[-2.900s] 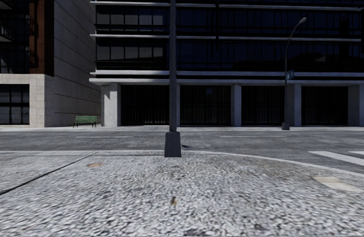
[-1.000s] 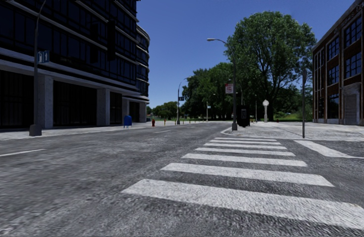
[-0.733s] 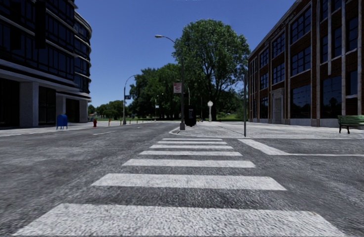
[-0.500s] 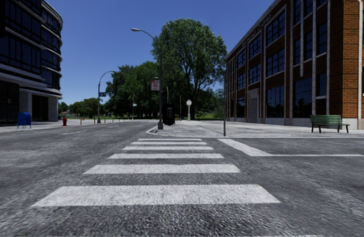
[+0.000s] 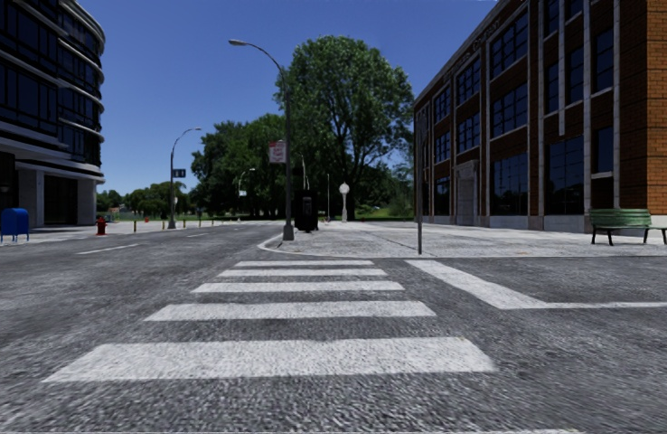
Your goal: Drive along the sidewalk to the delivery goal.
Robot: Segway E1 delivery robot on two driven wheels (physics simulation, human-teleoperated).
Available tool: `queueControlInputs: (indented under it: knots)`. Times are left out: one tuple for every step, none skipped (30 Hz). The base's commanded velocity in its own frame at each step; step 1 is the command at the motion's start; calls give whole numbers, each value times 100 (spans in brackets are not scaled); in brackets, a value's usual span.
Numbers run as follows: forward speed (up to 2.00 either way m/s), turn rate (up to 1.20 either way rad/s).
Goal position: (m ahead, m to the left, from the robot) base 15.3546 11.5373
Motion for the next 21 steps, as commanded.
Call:
queueControlInputs:
  knots:
    - [200,0]
    - [200,0]
    - [200,0]
    - [200,0]
    - [200,0]
    - [200,0]
    - [200,0]
    - [200,0]
    - [200,0]
    - [200,0]
    - [200,0]
    - [200,0]
    - [200,0]
    - [200,0]
    - [200,0]
    - [200,0]
    - [200,0]
    - [200,0]
    - [200,0]
    - [200,0]
    - [200,0]
